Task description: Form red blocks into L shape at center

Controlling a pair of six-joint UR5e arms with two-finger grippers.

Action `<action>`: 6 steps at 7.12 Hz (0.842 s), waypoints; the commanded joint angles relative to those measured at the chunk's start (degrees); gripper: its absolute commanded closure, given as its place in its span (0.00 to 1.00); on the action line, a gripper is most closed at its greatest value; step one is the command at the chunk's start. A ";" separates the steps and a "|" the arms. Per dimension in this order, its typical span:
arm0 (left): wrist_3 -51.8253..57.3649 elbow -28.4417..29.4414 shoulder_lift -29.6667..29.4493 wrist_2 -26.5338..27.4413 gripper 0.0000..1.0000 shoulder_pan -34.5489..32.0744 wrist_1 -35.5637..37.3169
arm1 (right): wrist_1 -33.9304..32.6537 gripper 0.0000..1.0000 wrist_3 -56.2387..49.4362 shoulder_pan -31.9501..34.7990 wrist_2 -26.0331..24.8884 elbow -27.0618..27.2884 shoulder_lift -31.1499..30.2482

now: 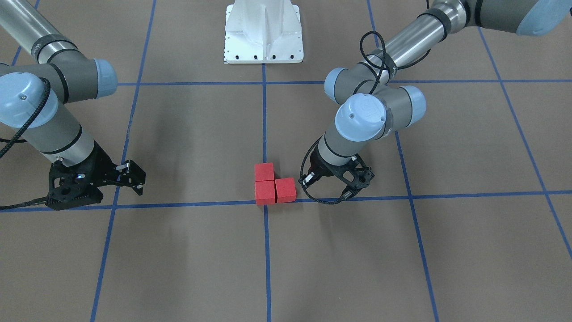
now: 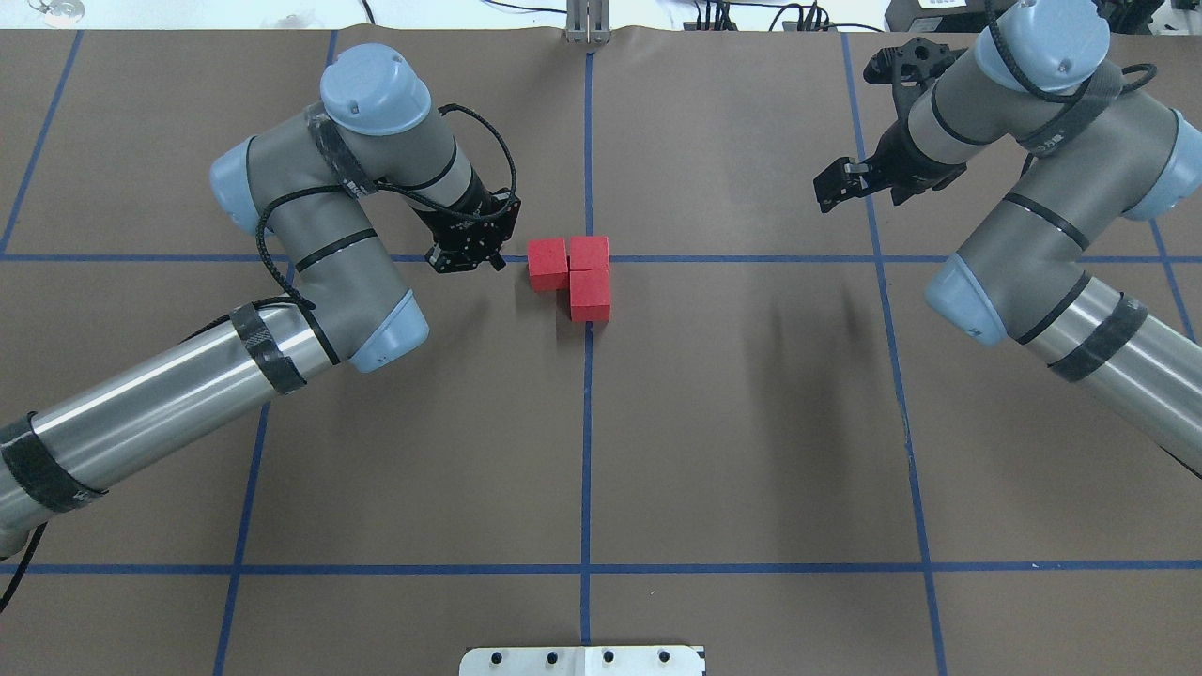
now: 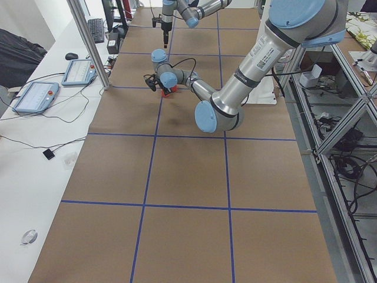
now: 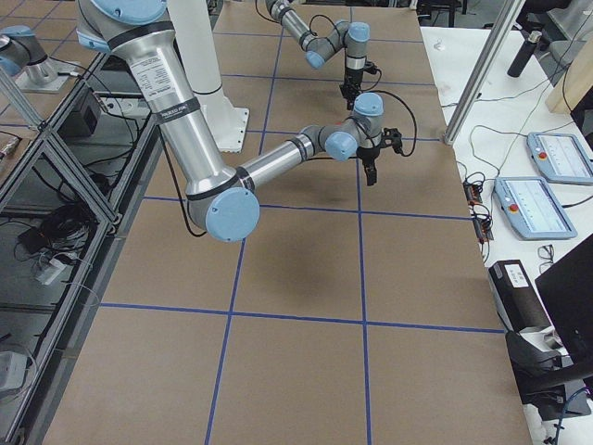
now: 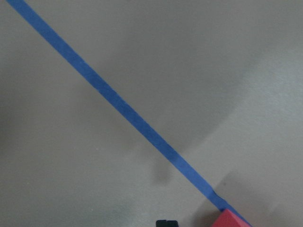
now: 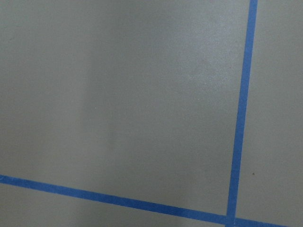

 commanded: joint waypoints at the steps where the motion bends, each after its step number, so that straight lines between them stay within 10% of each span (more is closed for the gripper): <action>1: 0.30 1.38 0.19 -0.01 1.00 0.25 -0.87 | 0.00 0.01 0.07 -0.04 0.09 -0.06 0.08; 6: -0.66 6.66 -2.44 0.26 1.00 0.95 -5.09 | 0.00 0.01 0.07 0.40 0.26 0.03 0.08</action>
